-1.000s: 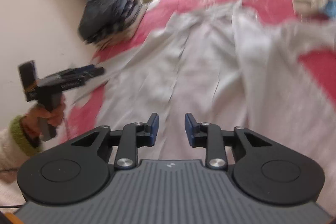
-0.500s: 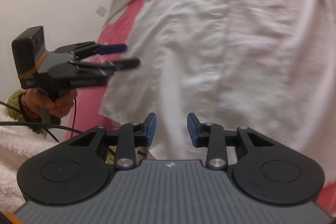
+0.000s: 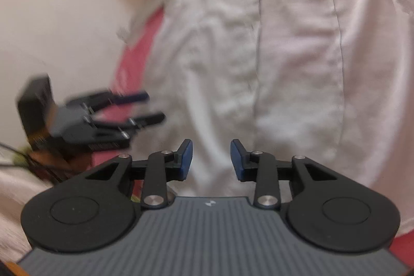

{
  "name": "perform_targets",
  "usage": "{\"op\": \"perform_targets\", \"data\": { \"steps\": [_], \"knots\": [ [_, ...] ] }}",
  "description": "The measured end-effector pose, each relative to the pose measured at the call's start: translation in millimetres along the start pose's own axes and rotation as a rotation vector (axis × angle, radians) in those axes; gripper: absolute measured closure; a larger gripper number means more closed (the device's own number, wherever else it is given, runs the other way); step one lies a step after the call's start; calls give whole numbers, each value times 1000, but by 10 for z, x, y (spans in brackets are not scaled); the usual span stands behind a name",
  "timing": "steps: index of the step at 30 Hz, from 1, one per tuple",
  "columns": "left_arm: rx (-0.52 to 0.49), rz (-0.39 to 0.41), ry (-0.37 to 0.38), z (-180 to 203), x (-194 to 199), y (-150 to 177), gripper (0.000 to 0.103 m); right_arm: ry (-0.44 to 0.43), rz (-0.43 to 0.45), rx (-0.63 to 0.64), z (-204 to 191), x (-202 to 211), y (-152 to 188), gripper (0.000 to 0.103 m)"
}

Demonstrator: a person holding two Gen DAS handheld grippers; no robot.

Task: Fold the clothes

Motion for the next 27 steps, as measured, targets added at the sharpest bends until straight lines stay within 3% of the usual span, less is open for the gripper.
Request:
{"op": "perform_targets", "data": {
  "steps": [1,5,7,10,18,27],
  "knots": [
    [10,11,-6,-4,34,-41,32,7,38,2,-12,44,-71,57],
    [55,50,-14,13,159,-202,28,73,220,46,-69,336,-359,40],
    [90,72,-18,25,225,-299,27,113,302,89,-99,516,-464,20],
    [149,112,-10,38,327,-452,22,223,400,180,-114,812,-565,3],
    [237,231,1,123,625,-848,9,428,524,292,-137,1117,-640,1],
    [250,319,41,344,821,-1039,2,513,619,299,-101,1320,-659,1]
  ]
}}
Point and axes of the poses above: each gripper's, at about its wrist camera, not at the fingertips, and x roughly against the way its jaws point, z to its right, y to its underside, the point moved 10 cm from there along -x, roughly the way its jaws point, and after that the axes turned 12 degrees about x, right-handed, at the moved point
